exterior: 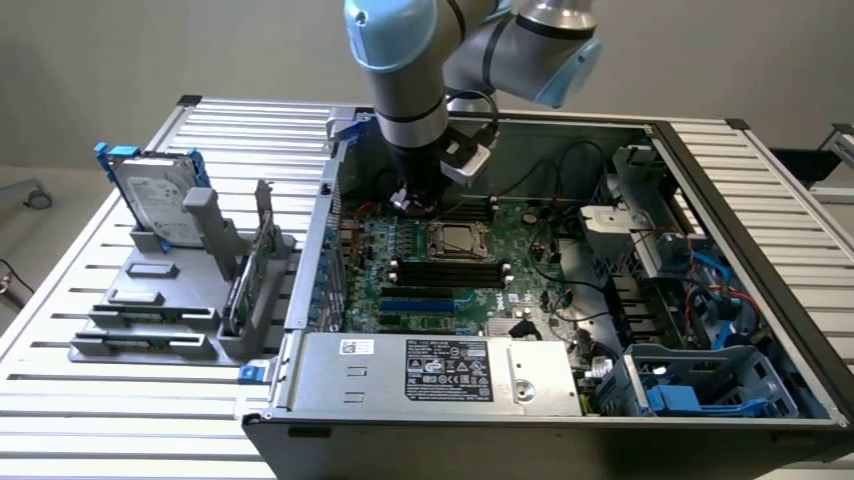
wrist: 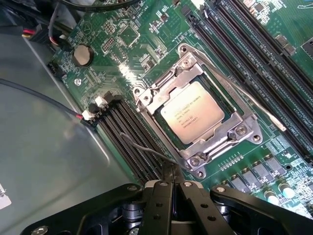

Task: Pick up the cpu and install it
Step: 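Close the cpu cover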

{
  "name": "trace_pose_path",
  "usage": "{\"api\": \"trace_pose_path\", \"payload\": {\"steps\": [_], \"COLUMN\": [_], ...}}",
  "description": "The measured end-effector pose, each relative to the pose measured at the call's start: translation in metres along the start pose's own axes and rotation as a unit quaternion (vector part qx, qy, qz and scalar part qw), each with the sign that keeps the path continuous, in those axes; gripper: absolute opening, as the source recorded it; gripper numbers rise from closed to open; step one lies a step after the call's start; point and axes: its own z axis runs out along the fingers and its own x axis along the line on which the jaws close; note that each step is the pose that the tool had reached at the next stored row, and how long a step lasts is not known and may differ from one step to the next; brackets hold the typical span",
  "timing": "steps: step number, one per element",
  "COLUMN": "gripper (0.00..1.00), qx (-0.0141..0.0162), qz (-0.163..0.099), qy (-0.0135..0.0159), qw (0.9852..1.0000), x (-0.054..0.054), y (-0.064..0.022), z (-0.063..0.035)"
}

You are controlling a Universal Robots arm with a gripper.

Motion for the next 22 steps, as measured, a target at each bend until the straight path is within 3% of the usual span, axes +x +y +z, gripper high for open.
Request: {"api": "trace_pose_path", "payload": {"steps": [22], "gripper": [0.11], "qx": [-0.0039], "qz": [0.002], "qy": [-0.0036], "qw": [1.0], "x": [0.0054], "y": [0.0049], "z": [0.0091]}}
